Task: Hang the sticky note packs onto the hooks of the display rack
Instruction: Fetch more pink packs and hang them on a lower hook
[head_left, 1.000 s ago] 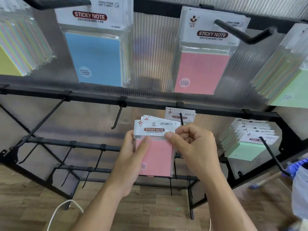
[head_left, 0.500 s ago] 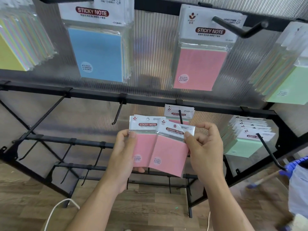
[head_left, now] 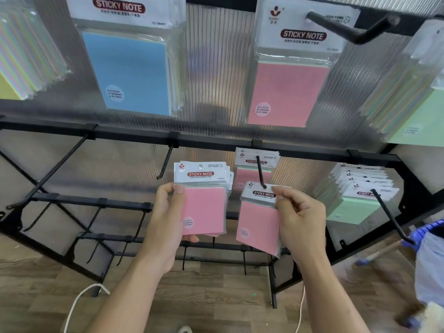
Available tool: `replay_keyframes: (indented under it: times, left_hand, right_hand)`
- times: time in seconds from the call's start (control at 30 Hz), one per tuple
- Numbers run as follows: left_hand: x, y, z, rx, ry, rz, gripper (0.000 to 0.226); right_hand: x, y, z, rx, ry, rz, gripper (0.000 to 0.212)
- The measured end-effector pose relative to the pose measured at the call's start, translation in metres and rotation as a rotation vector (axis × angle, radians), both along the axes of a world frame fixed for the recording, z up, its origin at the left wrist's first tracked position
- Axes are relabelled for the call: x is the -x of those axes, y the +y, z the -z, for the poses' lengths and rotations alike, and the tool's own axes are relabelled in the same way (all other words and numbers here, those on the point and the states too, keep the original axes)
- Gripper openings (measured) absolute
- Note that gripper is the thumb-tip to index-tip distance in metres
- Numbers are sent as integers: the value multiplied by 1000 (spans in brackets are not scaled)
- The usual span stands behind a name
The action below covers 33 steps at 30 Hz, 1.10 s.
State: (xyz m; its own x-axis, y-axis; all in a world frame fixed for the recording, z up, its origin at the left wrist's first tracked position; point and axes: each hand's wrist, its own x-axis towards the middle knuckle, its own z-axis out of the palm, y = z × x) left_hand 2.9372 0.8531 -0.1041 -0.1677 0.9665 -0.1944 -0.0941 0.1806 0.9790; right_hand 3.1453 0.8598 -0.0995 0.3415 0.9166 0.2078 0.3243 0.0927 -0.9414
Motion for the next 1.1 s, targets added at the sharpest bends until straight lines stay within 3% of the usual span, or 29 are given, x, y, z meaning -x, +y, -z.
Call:
replay_keyframes:
  times: [0.23, 0.33, 0.5, 0.77, 0.93, 1.1]
  left_hand:
    - [-2, 7, 1, 11, -3, 5, 27]
    - [-2, 10, 0, 12, 5, 9, 27]
    - [-2, 10, 2, 16, 19, 11, 27]
    - [-8, 9, 2, 16, -1, 28, 24]
    - [-8, 9, 2, 12, 6, 30, 27]
    - [-5, 10, -1, 10, 8, 27, 27]
  right_hand:
    - [-4, -5, -8, -11, 26, -249, 44]
    - [-3, -5, -12, -36, 37, -309, 34]
    - [-6, -5, -16, -132, 56, -252, 30]
    - [-10, 0, -2, -35, 74, -101, 37]
    - [-6, 15, 3, 40, -123, -67, 31]
    - [-4, 38, -1, 146, -285, -110, 42]
